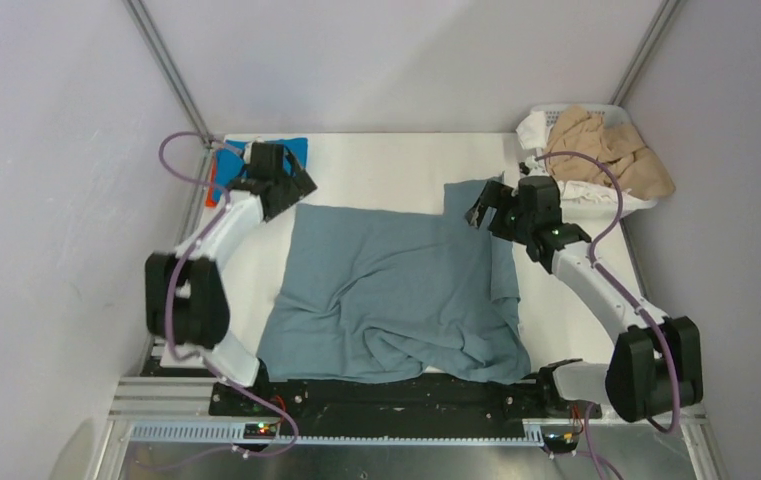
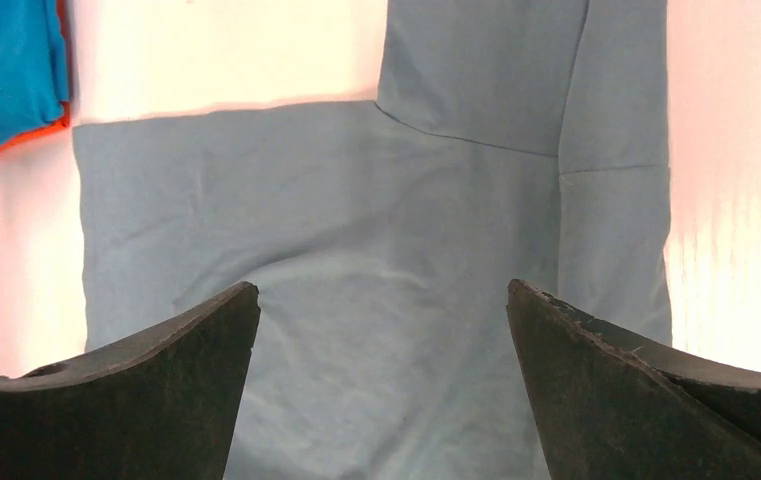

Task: Fold and stack the t-shirts
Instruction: Flatten out the tshirt

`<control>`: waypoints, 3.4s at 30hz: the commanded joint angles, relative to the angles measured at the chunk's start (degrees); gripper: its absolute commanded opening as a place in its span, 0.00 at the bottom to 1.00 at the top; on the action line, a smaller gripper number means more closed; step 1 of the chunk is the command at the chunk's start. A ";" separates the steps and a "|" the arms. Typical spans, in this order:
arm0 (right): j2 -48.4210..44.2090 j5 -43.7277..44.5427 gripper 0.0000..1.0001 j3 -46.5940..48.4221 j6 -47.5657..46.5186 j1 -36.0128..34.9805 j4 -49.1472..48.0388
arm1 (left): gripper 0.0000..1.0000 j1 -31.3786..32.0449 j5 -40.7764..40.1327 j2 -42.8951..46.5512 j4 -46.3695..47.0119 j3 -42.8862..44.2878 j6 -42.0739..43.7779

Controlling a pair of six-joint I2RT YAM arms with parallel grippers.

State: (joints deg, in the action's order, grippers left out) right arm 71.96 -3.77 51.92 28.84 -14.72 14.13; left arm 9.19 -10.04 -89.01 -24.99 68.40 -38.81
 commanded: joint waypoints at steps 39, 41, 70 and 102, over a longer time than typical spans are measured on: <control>18.11 10.05 0.99 12.22 -9.86 4.50 -4.89 | 0.00 -3.08 12.67 -33.00 -1.64 20.13 6.81; 22.22 11.09 0.99 16.32 -10.36 4.77 -3.94 | 0.00 -2.91 12.54 -32.39 -1.57 20.04 7.45; 63.35 13.92 0.98 66.71 -7.02 6.86 22.01 | 0.00 0.04 2.19 -17.65 -0.53 12.22 6.15; 64.36 19.80 0.00 69.59 -9.73 3.32 24.26 | 0.00 3.91 2.19 -7.16 3.71 2.10 5.84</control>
State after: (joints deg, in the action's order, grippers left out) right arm 141.27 15.20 123.44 22.39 -10.72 41.60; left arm 12.86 -4.56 -102.76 -23.27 70.06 -32.99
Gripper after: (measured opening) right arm 0.036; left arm 0.005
